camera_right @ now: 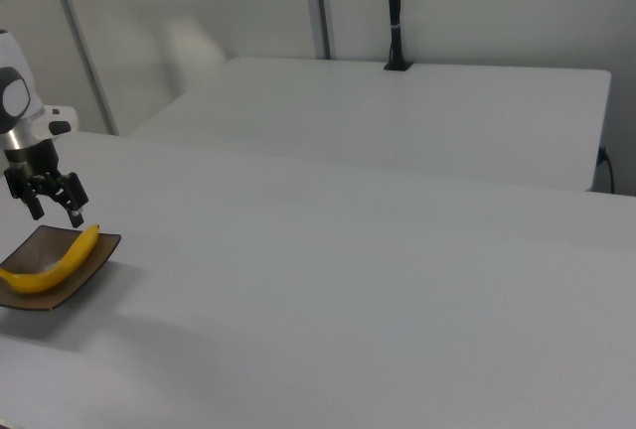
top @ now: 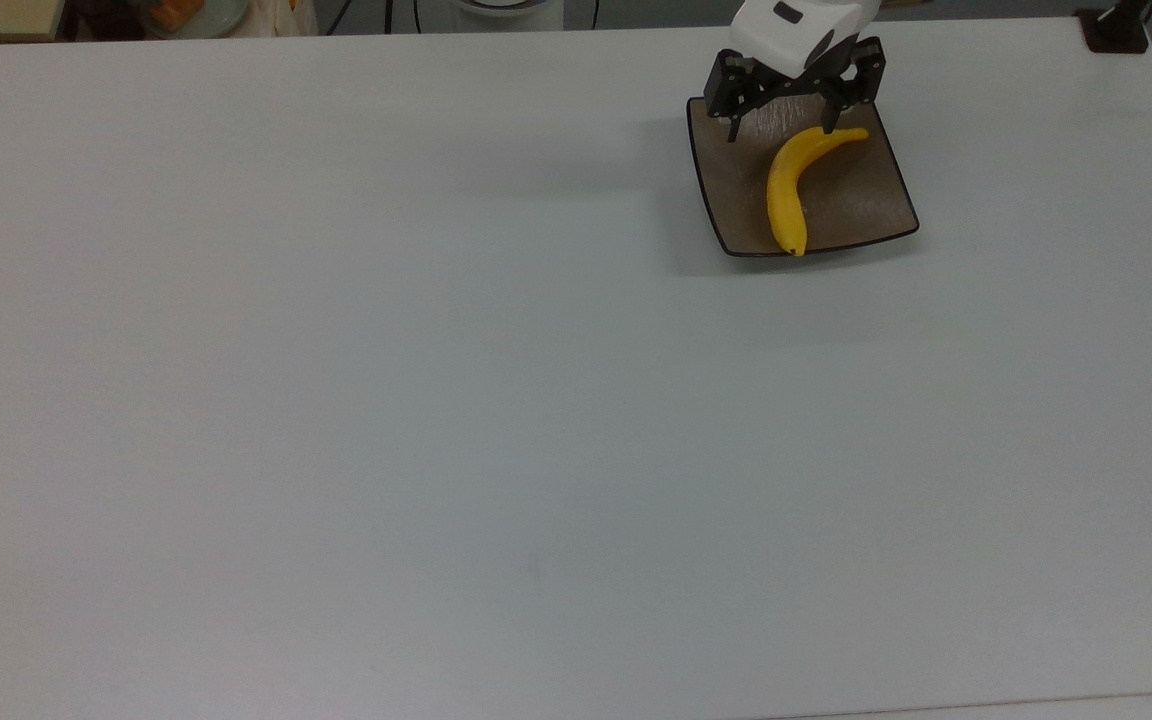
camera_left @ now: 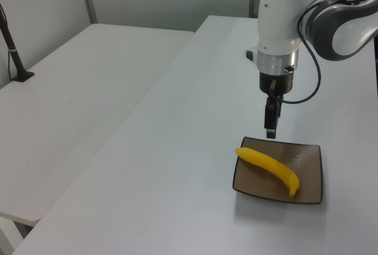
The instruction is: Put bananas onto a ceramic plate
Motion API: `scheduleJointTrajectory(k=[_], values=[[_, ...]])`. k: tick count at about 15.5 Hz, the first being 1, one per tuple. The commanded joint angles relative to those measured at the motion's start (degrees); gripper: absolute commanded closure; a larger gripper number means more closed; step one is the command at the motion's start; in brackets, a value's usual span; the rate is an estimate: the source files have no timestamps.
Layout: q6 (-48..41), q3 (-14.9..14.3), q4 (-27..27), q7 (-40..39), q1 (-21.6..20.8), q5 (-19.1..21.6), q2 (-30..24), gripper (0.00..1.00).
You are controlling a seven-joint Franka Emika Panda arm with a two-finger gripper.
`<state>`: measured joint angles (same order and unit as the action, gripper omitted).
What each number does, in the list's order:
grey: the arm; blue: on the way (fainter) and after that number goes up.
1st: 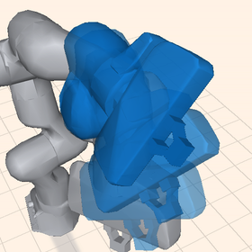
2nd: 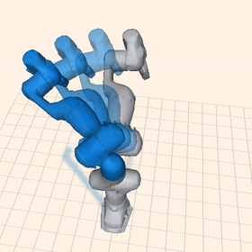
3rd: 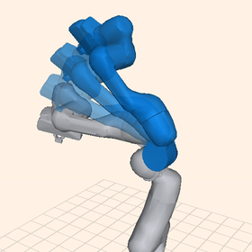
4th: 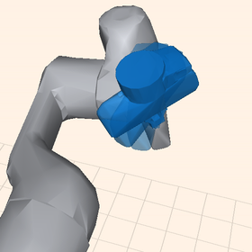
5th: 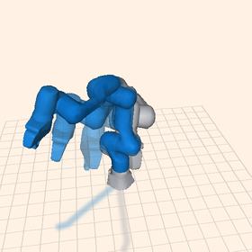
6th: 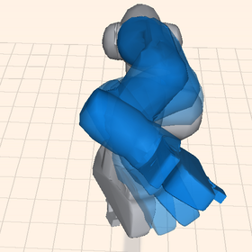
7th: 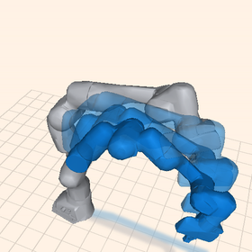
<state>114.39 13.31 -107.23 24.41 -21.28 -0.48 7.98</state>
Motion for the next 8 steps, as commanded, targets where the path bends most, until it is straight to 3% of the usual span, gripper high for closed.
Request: scheduleJointTrajectory(k=[1,4,8], values=[[-6.09,-0.47,1.32,-9.27,2.64,0.21,-1.74,0.0],[-14.35,-3.37,4.48,-16.48,3.96,0.13,-2.18,0.0],[-17.8,-9.52,5.98,-21.33,4.93,0.13,-4.99,0.0]])
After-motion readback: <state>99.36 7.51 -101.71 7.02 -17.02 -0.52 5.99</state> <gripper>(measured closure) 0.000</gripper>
